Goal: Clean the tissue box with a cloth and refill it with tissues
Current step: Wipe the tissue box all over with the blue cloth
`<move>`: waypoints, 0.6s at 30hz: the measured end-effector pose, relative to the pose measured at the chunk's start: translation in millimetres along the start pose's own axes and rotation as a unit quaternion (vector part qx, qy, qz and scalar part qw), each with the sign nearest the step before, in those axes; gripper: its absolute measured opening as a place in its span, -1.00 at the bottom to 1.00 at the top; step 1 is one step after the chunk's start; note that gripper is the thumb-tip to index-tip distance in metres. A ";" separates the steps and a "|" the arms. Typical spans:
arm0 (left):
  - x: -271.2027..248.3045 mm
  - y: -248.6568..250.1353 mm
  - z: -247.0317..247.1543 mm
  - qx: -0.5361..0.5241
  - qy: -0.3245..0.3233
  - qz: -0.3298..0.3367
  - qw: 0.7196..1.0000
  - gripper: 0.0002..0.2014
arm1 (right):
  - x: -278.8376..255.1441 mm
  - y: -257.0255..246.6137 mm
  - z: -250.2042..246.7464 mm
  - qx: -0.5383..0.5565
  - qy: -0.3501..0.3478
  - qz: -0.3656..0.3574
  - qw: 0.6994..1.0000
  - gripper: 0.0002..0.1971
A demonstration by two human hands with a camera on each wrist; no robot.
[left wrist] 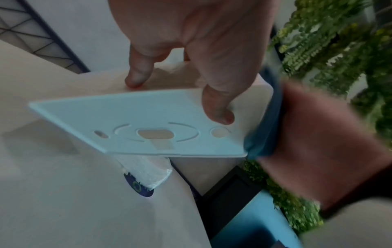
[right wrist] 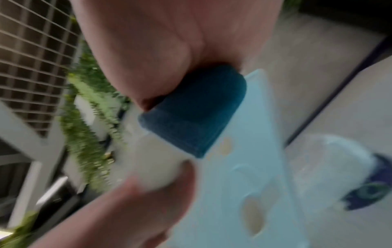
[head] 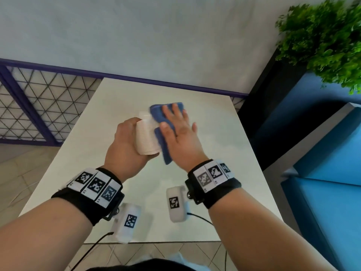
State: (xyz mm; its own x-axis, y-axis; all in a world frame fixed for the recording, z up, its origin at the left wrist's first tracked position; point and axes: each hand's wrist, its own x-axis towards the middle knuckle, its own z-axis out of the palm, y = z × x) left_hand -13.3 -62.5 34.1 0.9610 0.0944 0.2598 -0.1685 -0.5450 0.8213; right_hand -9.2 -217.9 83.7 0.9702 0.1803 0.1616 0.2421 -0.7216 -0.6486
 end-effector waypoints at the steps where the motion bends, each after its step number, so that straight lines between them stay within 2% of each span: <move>1: -1.1 1.6 -1.5 0.009 -0.005 -0.004 1.000 -0.19 | 4.5 7.9 -3.2 0.013 0.018 0.035 0.999 -0.49; 3: -0.3 2.1 -1.7 0.027 -0.018 -0.010 0.999 -0.18 | 9.4 12.4 -2.3 0.025 0.040 0.086 0.995 -0.46; 4: 0.5 3.5 -0.6 0.032 -0.022 -0.006 0.999 -0.17 | 8.7 6.7 1.1 0.016 0.044 0.086 0.995 -0.45; 6: 2.6 4.5 1.5 0.036 -0.016 0.005 0.999 -0.22 | 2.1 -13.5 13.0 -0.012 0.035 0.036 0.999 -0.45; 9: 2.9 4.1 1.3 0.032 0.008 -0.012 0.999 -0.45 | -12.3 -32.6 27.8 -0.039 0.000 -0.053 0.998 -0.47; 10: 2.4 2.9 0.3 0.019 0.015 -0.002 1.000 -0.44 | -11.3 -28.9 25.3 -0.041 0.001 -0.060 0.997 -0.48; 12: 2.8 3.7 -4.6 0.001 0.015 0.027 1.000 -0.30 | -1.7 -9.8 14.0 -0.024 0.018 -0.022 0.999 -0.50; 15: 2.3 6.3 -6.8 0.021 -0.011 0.008 1.000 -0.18 | 12.2 14.7 -0.6 0.021 0.054 0.084 0.995 -0.50; 16: 3.9 4.7 -4.7 0.025 -0.008 0.003 1.000 -0.18 | 12.8 13.8 1.8 0.014 0.059 0.088 0.994 -0.49; 18: 6.0 1.1 0.5 0.048 -0.010 0.014 0.999 -0.22 | 7.7 -0.3 14.1 -0.019 0.055 0.046 0.997 -0.48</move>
State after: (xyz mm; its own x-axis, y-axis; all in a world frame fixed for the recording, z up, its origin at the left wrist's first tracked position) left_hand -7.5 -62.9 36.2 0.9605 0.0614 0.2713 -0.1751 -0.6244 0.7612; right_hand -1.9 -206.9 74.6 0.9820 0.0394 0.1847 0.1499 -0.7575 -0.6353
